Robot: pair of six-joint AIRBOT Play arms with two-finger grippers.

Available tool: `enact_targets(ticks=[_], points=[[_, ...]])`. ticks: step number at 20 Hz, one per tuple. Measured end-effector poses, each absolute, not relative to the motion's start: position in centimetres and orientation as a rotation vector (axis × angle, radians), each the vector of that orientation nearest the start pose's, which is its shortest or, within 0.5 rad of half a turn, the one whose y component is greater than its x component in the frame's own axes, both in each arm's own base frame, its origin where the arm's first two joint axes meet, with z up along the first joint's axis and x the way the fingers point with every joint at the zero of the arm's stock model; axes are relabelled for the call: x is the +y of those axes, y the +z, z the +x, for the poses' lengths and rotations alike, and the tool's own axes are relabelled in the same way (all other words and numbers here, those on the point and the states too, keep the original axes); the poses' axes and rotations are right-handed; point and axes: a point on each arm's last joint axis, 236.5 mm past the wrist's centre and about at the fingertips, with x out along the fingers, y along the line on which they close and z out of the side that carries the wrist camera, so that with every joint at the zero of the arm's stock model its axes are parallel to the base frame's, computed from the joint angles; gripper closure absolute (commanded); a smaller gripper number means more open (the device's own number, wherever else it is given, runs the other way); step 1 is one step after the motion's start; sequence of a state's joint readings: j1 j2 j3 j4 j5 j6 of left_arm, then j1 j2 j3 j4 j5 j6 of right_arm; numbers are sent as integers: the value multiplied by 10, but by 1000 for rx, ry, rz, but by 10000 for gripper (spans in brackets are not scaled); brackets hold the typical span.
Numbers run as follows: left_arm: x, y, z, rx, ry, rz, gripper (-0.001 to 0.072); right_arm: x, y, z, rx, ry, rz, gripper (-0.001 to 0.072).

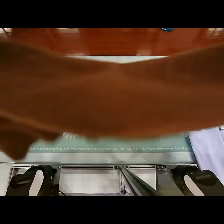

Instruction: Fold the shirts.

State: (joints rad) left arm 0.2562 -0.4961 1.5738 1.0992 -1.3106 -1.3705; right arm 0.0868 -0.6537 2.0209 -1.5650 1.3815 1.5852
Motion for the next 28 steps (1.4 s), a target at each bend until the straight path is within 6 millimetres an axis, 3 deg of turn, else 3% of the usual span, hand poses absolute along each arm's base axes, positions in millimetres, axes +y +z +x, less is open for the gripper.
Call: enact_targets(ticks=[3,5,10,13,18,19,20,21,23,25,28], points=[[-59,357,199,333,-231,-44,692,8,479,171,137,55,14,683],[-63,297,211,481,-264,-98,692,7,441,193,263,41,13,684],[-74,132,247,822,-301,-303,692,14,306,291,627,25,2,684],[-68,63,279,932,-248,-417,692,21,235,363,768,21,5,684],[-55,5,354,1013,-181,-520,691,22,134,476,910,26,128,682],[-52,-4,369,1032,-175,-530,650,21,118,492,929,29,156,678],[-51,-12,382,1054,-173,-538,387,23,103,507,944,35,185,556],[-51,-19,394,1075,-177,-548,203,24,89,518,957,39,210,336],[-52,-30,407,1148,-203,-554,198,23,70,531,980,41,245,305],[-42,-31,408,1215,-221,-533,199,10,66,532,999,23,276,305],[5,-19,393,1256,-165,-524,201,-36,73,501,1079,-51,330,305]])
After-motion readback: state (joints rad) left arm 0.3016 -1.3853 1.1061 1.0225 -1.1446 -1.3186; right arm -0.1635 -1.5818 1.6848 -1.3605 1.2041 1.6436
